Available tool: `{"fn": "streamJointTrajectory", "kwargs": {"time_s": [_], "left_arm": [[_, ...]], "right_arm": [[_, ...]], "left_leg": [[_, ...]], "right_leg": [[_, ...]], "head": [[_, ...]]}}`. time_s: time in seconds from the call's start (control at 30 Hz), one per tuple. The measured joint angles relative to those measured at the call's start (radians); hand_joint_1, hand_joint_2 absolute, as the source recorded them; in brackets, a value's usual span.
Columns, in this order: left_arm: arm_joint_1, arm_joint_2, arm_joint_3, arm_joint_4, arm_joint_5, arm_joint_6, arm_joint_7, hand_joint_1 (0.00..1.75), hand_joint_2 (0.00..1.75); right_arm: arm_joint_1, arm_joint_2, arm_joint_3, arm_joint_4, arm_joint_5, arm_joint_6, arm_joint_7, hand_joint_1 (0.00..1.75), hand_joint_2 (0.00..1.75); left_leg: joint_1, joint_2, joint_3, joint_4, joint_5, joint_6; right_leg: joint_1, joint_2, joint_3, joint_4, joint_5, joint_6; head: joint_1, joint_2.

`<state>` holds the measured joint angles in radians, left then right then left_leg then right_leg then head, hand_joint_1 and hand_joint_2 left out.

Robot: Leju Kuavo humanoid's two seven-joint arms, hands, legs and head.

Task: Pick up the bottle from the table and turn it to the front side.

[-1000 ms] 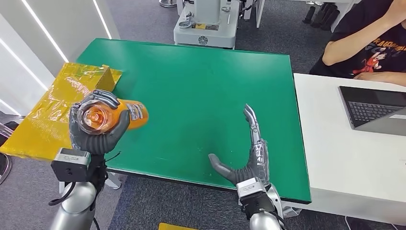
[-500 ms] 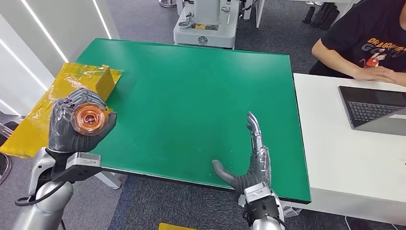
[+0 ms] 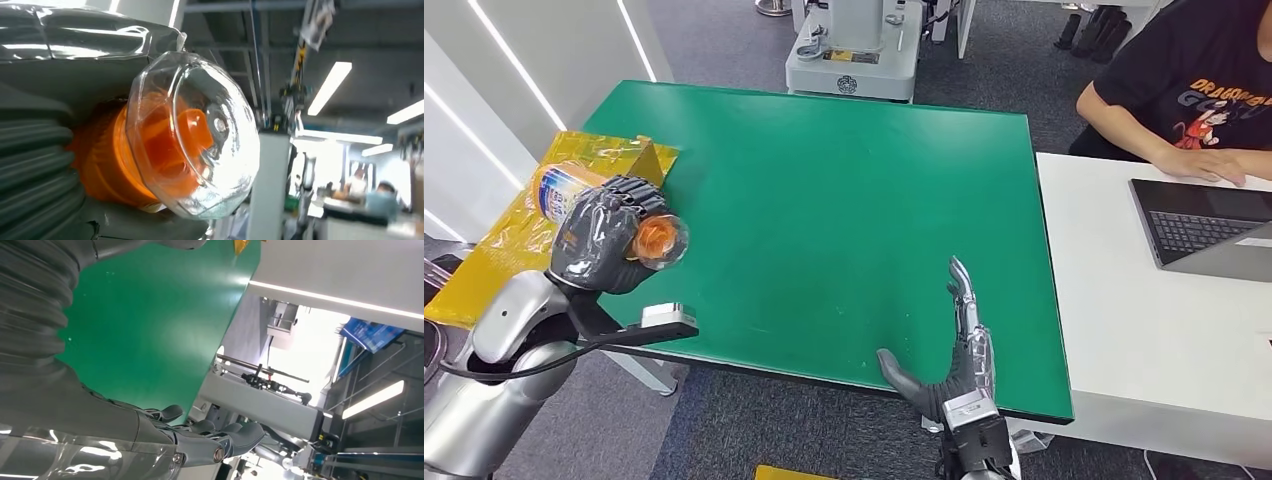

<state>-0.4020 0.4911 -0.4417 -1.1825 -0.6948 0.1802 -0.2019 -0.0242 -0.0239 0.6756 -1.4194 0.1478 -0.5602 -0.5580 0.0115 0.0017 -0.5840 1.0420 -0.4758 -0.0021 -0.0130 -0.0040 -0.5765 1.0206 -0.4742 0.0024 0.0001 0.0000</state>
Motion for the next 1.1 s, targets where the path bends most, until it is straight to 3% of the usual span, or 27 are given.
{"fn": "streamJointTrajectory", "kwargs": {"time_s": [0.2, 0.5, 0.73, 1.1], "left_arm": [[-0.168, 0.010, -0.132, 0.209, -0.100, -0.073, -0.020, 1.75, 1.75], [-0.304, -0.037, -0.258, 0.478, -0.251, -0.102, 0.025, 1.75, 1.75], [-0.349, -0.078, -0.305, 0.621, -0.271, -0.125, 0.028, 1.75, 1.75], [-0.361, -0.098, -0.320, 0.681, -0.271, -0.126, 0.028, 1.75, 1.75]], "right_arm": [[0.003, -0.002, -0.002, -0.008, -0.001, 0.006, 0.004, 0.00, 1.75], [0.001, -0.002, -0.002, -0.011, -0.004, 0.013, 0.008, 0.00, 1.75], [0.001, -0.002, -0.002, -0.011, -0.005, 0.012, 0.010, 0.00, 1.75], [0.001, -0.002, -0.002, -0.011, -0.005, 0.011, 0.010, 0.00, 1.75]], "left_leg": [[0.000, 0.002, 0.000, 0.000, 0.001, -0.001], [0.000, 0.003, -0.001, 0.000, 0.001, -0.001], [0.000, 0.004, -0.001, 0.000, 0.001, -0.001], [0.000, 0.004, -0.001, 0.000, 0.001, -0.001]], "right_leg": [[0.000, 0.002, -0.001, 0.001, 0.002, -0.002], [0.000, 0.003, -0.002, 0.001, 0.002, -0.002], [0.000, 0.004, -0.003, 0.001, 0.002, -0.002], [0.000, 0.004, -0.003, 0.001, 0.002, -0.002]], "head": [[0.000, 0.000], [0.000, 0.000], [0.000, 0.000], [0.000, 0.000]]}}
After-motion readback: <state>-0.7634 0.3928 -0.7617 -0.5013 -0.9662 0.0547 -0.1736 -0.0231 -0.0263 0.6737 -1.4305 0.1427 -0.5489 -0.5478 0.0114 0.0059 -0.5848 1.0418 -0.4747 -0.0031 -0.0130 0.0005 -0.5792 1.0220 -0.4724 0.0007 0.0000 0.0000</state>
